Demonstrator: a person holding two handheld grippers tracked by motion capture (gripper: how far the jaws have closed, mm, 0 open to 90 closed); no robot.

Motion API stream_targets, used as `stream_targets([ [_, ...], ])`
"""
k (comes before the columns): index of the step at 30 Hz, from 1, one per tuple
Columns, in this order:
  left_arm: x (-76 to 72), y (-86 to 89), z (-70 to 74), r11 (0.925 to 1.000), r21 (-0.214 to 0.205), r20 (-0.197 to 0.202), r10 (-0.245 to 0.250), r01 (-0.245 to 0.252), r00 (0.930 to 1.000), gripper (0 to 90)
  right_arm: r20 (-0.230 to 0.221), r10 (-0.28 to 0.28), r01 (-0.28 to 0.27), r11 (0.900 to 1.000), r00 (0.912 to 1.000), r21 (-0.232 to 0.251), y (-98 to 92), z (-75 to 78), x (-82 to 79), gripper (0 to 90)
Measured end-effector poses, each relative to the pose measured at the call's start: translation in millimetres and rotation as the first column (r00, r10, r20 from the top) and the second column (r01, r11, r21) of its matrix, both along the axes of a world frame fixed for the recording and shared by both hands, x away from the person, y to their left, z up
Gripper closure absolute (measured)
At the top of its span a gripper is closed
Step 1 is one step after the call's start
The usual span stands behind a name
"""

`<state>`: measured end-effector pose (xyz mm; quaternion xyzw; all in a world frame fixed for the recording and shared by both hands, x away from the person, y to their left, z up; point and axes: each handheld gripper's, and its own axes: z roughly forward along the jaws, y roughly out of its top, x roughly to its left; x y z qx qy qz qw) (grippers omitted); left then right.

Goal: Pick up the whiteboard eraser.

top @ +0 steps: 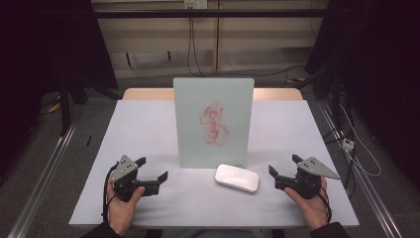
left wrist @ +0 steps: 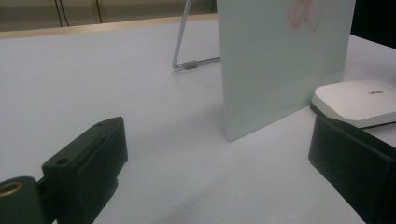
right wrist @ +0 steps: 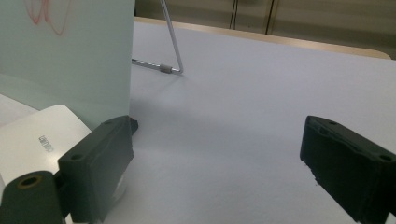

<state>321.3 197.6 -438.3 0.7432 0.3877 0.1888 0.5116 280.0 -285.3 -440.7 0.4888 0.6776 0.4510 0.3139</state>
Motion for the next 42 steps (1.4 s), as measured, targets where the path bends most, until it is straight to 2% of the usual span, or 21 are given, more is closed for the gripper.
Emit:
stream_targets([
  [11,0.4,0.1,0.3,1.0,-0.003,-0.004,0.001,-0.001,1.0,4.4,-0.024,0.003,-0.003,1.0,0.9997,0.001,-0.3,-0.4,1.2,8.0],
  [17,-0.6,1.0,0.6,1.0,0.002,-0.003,-0.001,0.001,1.0,4.3,-0.041,0.036,-0.036,0.9993,0.9985,0.005,0.7,2.4,0.8,5.1],
  [22,-1.0,2.0,0.7,1.0,0.001,-0.004,-0.002,0.002,1.0,4.3,-0.038,0.051,-0.051,0.9987,0.998,0.009,2.4,5.9,-0.9,5.2],
  [31,-1.5,1.1,0.6,0.9999,-0.005,-0.008,-0.015,0.015,0.9999,4.3,-0.067,0.117,-0.116,0.993,0.9908,0.023,11.0,5.3,-1.8,6.0],
  [36,-1.7,1.1,0.8,0.9999,-0.003,-0.007,-0.016,0.016,0.9999,4.3,-0.08,0.135,-0.135,0.9908,0.9877,0.004,17.4,5.8,-1.1,7.0],
  [42,-2.1,0.6,1.0,0.9998,-0.008,-0.008,-0.019,0.019,0.9998,4.3,-0.093,0.178,-0.179,0.9838,0.9796,-0.003,25.6,6.9,-1.1,9.4],
])
